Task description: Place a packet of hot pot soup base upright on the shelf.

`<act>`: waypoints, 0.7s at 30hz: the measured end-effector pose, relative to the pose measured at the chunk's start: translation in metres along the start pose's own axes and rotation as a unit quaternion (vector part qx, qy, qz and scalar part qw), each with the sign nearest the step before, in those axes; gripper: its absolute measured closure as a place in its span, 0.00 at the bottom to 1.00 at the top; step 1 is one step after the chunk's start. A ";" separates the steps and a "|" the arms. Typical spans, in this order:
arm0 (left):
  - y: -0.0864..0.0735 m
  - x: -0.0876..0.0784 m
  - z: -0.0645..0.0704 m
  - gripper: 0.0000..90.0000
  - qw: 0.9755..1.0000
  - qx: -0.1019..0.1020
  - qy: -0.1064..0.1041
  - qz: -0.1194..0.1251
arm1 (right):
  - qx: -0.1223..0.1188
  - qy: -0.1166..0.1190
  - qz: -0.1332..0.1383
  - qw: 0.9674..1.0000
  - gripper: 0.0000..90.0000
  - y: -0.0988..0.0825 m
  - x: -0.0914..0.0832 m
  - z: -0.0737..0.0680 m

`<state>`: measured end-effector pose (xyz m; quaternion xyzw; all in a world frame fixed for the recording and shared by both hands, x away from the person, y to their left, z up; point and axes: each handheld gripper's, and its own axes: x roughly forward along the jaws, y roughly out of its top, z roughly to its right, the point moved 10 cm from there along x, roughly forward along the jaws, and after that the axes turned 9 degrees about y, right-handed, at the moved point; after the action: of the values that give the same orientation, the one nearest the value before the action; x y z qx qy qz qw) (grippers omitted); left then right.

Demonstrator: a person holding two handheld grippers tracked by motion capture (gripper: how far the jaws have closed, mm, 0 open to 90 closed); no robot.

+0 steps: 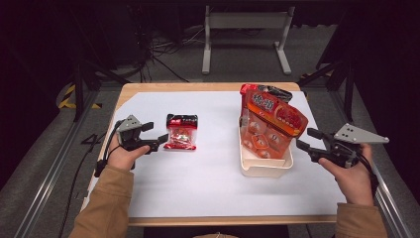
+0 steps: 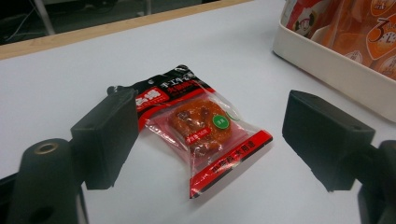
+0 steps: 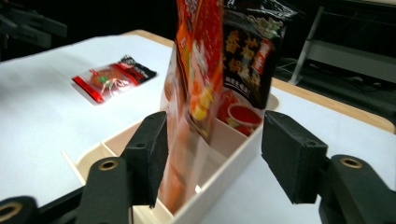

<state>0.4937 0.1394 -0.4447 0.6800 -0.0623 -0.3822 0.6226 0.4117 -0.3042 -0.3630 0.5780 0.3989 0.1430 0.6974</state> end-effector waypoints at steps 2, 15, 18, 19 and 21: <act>0.001 0.001 0.002 0.26 1.000 -0.006 -0.010 0.005 | 0.003 -0.002 -0.005 1.000 0.48 -0.002 -0.006 0.002; -0.007 0.017 0.007 0.31 1.000 -0.002 -0.009 -0.023 | 0.049 -0.049 -0.047 0.996 0.47 -0.029 -0.019 0.024; -0.010 0.022 0.008 0.31 0.999 -0.001 -0.007 -0.034 | 0.059 -0.055 -0.055 0.995 0.47 -0.035 -0.020 0.027; -0.011 0.023 0.009 0.31 0.999 0.002 -0.007 -0.035 | 0.062 -0.056 -0.055 0.995 0.47 -0.036 -0.020 0.028; -0.013 0.026 0.010 0.31 0.999 0.003 -0.008 -0.042 | 0.065 -0.059 -0.056 0.995 0.47 -0.037 -0.021 0.028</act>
<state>0.5011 0.1199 -0.4673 0.6807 -0.0399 -0.4133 0.6036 0.4091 -0.3484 -0.3882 0.6059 0.3975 0.0433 0.6878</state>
